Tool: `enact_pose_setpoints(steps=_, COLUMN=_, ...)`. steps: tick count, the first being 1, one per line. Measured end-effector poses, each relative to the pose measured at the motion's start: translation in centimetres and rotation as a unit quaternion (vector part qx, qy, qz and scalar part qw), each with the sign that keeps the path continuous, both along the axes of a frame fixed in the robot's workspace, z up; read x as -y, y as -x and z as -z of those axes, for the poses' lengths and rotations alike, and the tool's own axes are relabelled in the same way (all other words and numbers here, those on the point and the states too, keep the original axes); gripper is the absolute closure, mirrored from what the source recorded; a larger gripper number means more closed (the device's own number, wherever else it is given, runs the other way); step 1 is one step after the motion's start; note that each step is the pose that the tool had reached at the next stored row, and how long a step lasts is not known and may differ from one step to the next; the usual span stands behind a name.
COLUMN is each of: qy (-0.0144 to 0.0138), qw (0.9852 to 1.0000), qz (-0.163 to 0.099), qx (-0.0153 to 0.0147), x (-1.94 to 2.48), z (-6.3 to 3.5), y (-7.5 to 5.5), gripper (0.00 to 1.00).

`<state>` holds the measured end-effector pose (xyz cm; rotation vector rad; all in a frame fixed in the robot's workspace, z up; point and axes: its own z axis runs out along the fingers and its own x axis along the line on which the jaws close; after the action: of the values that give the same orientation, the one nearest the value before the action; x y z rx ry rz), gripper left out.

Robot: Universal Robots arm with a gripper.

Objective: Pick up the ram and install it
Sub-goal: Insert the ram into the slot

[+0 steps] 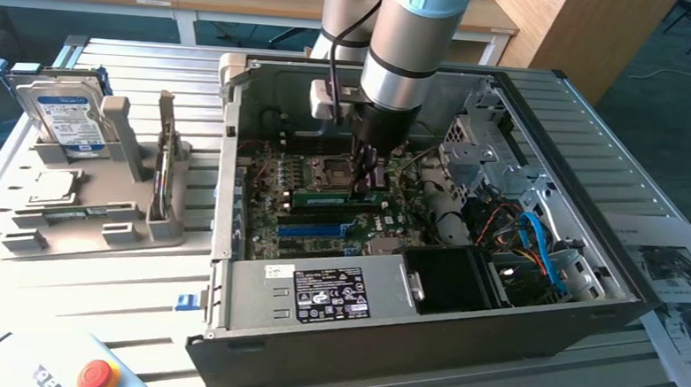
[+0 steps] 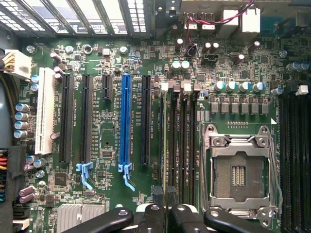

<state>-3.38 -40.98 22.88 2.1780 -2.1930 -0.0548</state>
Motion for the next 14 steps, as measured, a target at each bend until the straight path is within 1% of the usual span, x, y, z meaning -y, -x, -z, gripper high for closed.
enact_pose_setpoints(steps=14, qy=0.0000, qw=1.0000, qz=-0.002, qx=0.0003, x=0.00, z=0.00, y=0.10, gripper=0.88)
